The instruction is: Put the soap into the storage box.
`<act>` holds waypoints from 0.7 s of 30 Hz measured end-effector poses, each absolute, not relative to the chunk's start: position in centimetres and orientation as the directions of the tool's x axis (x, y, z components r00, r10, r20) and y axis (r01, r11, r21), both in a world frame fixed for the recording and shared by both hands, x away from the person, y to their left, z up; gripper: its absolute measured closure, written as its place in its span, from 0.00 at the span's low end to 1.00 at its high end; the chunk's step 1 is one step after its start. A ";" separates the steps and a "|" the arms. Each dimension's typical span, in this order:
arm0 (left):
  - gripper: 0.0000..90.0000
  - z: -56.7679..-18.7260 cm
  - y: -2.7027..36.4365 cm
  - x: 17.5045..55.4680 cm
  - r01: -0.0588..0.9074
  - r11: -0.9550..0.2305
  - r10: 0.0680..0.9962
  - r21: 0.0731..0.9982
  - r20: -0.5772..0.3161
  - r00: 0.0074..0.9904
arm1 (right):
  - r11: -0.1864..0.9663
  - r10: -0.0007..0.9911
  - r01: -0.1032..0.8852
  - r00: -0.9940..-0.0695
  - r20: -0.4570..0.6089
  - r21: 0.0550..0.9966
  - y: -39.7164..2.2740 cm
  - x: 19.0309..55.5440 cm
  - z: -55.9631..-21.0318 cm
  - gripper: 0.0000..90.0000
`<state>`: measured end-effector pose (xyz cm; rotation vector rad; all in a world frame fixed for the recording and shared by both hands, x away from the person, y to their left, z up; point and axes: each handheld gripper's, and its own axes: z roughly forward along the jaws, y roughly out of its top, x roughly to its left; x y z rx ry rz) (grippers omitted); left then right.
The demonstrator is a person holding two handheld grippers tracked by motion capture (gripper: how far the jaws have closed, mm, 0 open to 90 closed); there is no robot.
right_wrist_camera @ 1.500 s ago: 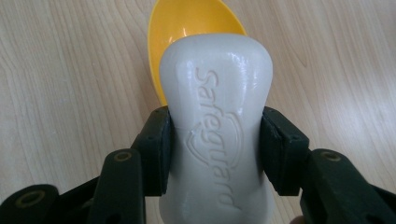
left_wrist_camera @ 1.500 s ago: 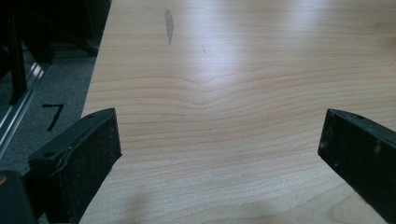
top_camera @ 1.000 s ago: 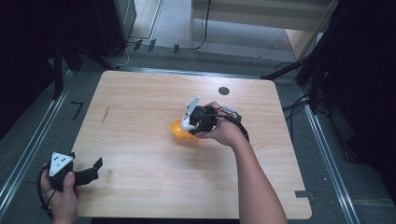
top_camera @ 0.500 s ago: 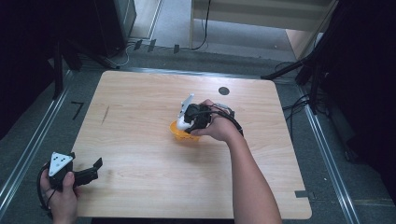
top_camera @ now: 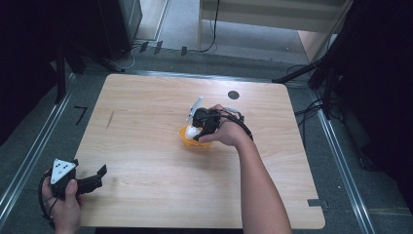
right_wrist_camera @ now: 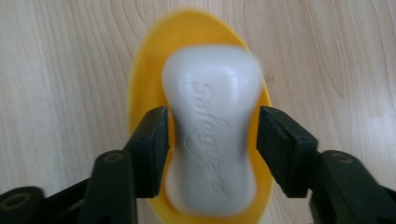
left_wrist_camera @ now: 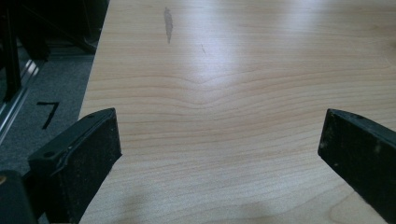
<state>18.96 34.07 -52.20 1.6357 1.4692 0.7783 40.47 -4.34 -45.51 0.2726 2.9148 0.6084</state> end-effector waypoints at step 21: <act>0.00 -52.2 34.0 19.0 0.506 -0.023 0.988 0.862 -0.056 0.141 | 0.875 0.264 0.188 -0.958 -0.113 0.445 -7.1 39.6 -44.6 0.45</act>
